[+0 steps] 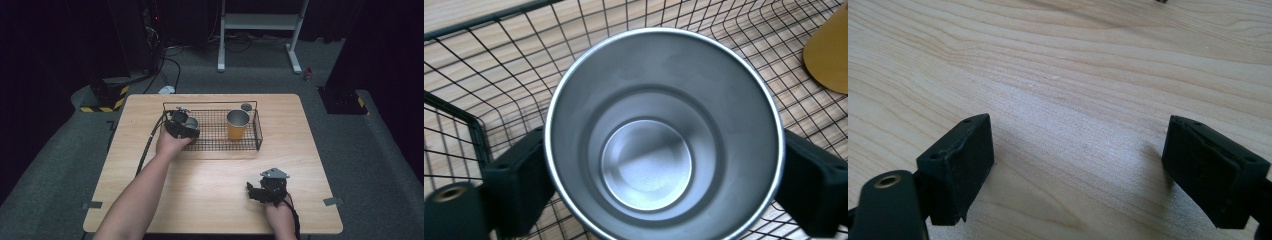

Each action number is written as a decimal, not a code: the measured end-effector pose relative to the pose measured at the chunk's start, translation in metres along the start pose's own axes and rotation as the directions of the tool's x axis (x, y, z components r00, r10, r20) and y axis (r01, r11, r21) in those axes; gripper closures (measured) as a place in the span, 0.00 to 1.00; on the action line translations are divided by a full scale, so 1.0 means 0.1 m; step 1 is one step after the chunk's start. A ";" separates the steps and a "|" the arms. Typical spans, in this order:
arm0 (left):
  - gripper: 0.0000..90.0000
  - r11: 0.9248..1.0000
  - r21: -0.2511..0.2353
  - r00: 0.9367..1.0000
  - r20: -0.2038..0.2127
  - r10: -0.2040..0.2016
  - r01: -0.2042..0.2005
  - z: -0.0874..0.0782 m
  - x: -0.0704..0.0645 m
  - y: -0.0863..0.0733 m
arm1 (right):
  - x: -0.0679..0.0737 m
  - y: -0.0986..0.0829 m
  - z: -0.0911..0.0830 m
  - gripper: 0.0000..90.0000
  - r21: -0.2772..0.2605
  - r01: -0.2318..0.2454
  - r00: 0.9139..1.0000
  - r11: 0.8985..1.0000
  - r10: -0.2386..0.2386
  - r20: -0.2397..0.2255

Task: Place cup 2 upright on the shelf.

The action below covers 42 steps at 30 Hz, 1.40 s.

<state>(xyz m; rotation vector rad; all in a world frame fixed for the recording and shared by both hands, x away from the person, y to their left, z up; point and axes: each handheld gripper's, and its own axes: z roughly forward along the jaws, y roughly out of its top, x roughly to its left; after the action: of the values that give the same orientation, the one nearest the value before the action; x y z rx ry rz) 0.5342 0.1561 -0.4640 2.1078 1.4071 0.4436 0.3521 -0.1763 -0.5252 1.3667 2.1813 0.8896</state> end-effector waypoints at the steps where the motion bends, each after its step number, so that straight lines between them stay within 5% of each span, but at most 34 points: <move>1: 0.07 1.000 -0.007 1.000 0.002 0.000 0.000 0.00 0.00 0.00 | 0.00 0.00 0.00 0.15 0.000 0.000 1.000 1.000 0.000 0.000; 14: 0.01 0.991 -0.132 1.000 -0.007 0.016 -0.017 -0.22 -0.02 0.07 | 0.00 0.00 0.00 0.15 0.000 0.000 1.000 1.000 0.000 0.000; 23: 0.01 0.976 -0.219 1.000 -0.015 0.018 -0.021 -0.40 -0.04 0.11 | 0.00 0.00 0.00 0.15 0.000 0.000 1.000 1.000 0.000 0.000; 42: 0.01 0.962 -0.267 0.999 0.003 0.053 -0.051 -0.65 -0.08 0.02 | 0.00 0.00 0.00 0.15 0.000 0.000 1.000 1.000 0.000 0.000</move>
<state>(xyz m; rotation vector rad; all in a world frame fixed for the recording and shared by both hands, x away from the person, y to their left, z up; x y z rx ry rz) 0.4963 0.1653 -0.4113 1.9277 1.2130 0.6068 0.3522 -0.1763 -0.5252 1.3669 2.1818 0.8898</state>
